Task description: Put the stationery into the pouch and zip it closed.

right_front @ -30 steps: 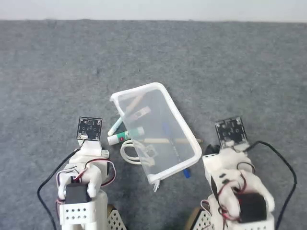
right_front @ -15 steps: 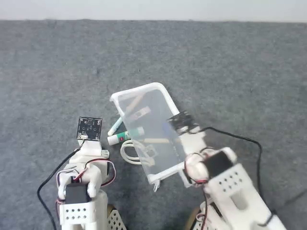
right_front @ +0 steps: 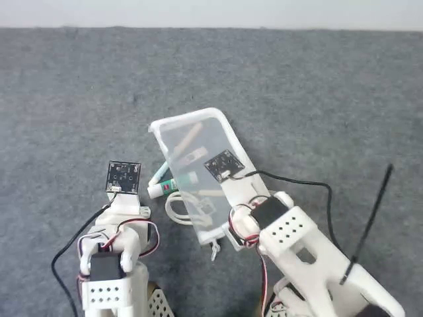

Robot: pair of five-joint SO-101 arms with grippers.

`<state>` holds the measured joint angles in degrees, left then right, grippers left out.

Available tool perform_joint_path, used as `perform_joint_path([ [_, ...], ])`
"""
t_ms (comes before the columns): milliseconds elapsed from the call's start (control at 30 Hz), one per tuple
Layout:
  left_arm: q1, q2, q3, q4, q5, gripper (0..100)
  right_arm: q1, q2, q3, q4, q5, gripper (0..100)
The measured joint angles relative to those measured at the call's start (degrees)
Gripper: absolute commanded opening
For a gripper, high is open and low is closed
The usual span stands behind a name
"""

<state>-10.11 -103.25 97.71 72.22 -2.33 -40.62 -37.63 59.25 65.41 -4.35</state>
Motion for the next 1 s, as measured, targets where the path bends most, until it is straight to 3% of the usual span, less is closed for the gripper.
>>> perform_joint_path([
  [200,0.00,0.00,0.00,0.00,0.00,1,4.22,2.46,0.09,-14.42,-4.48,0.8],
  [600,0.00,0.00,0.00,0.00,0.00,1,10.11,2.55,0.09,-41.14,-4.84,0.9],
  [800,0.00,0.00,0.00,0.00,0.00,1,10.11,4.31,-0.97,-45.98,-4.84,0.9],
  [1000,0.00,0.00,0.00,0.00,0.00,1,11.08,19.25,-13.54,-42.02,-4.84,0.9],
])
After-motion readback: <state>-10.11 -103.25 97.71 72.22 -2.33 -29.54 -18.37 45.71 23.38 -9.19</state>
